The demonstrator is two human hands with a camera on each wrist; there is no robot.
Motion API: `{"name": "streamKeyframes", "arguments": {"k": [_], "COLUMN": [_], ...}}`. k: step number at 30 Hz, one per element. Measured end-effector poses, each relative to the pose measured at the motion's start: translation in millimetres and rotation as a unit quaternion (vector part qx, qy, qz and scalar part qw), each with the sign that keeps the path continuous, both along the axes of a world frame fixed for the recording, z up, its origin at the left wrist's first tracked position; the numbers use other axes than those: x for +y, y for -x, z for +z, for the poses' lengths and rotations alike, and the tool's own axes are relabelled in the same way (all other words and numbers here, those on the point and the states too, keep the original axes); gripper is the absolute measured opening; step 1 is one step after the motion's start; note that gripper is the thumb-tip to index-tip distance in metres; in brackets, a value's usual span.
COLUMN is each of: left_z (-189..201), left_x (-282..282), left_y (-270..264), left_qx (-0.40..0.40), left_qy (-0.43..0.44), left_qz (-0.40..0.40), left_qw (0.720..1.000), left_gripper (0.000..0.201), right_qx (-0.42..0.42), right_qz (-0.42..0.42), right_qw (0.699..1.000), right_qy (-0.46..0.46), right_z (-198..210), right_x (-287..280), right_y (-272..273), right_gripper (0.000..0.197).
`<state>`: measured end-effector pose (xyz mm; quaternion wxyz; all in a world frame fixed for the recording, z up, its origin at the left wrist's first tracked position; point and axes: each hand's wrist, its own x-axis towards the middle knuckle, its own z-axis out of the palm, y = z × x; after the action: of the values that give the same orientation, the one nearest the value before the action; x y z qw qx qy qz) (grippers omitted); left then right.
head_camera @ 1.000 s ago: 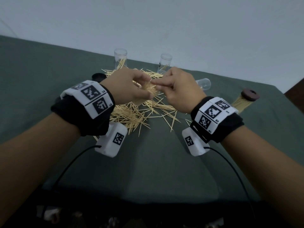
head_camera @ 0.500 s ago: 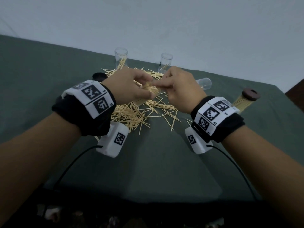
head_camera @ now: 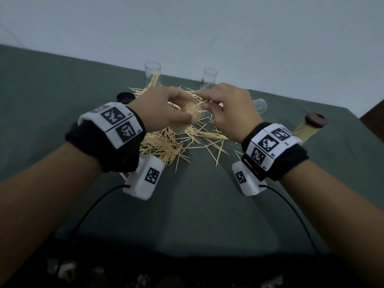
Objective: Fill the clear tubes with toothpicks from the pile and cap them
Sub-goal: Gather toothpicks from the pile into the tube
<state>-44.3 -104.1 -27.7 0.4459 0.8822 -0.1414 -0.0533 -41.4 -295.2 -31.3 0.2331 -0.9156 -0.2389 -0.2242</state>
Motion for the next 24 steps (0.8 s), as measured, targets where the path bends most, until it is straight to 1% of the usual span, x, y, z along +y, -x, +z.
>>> {"name": "streamKeyframes", "arguments": {"k": [2,4,6,7,9,11,15,18,20,22,24], "left_z": [-2,-3,-4,-4,-5,-3,0,0,-1,-2,-2], "left_x": [3,6,7,6,5,5,3,-1,-3,-5,-5], "left_y": [-3,-4,-5,-4,-4,-3,1,5,7,7,7], "left_qx": [-0.002,0.007,0.013,0.012,0.008,0.006,0.004,0.002,0.004,0.004,0.002], "left_qy": [0.009,0.029,0.046,0.045,0.041,0.037,0.025,0.012,0.011,0.015,0.021], "left_qz": [0.019,0.028,0.027,0.025,0.023,0.019,-0.004,-0.032,-0.036,-0.037,-0.031], "left_qw": [1.000,0.999,0.998,0.999,0.999,0.999,1.000,0.999,0.999,0.999,0.999], "left_gripper": [0.055,0.056,0.055,0.053,0.051,0.050,0.050,0.048,0.046,0.045,0.046], "right_qx": [0.014,0.042,0.087,0.107,0.134,0.143,0.083,0.101,0.100,0.094,0.082], "right_qz": [-0.004,0.011,0.036,0.044,0.047,0.043,-0.005,-0.052,-0.062,-0.061,-0.052], "right_qw": [1.000,0.998,0.991,0.987,0.986,0.989,0.996,0.990,0.985,0.986,0.993], "right_qy": [0.011,0.050,0.100,0.110,0.084,0.025,-0.021,-0.089,-0.126,-0.125,-0.070], "right_z": [0,0,-1,-1,1,3,2,1,1,1,1], "right_x": [-1,-3,-3,-3,-1,-1,-3,-4,-4,-3,-1], "right_y": [1,1,3,4,6,7,2,0,0,2,5], "right_gripper": [0.036,0.044,0.045,0.043,0.037,0.029,0.015,0.003,0.009,0.010,0.009]}}
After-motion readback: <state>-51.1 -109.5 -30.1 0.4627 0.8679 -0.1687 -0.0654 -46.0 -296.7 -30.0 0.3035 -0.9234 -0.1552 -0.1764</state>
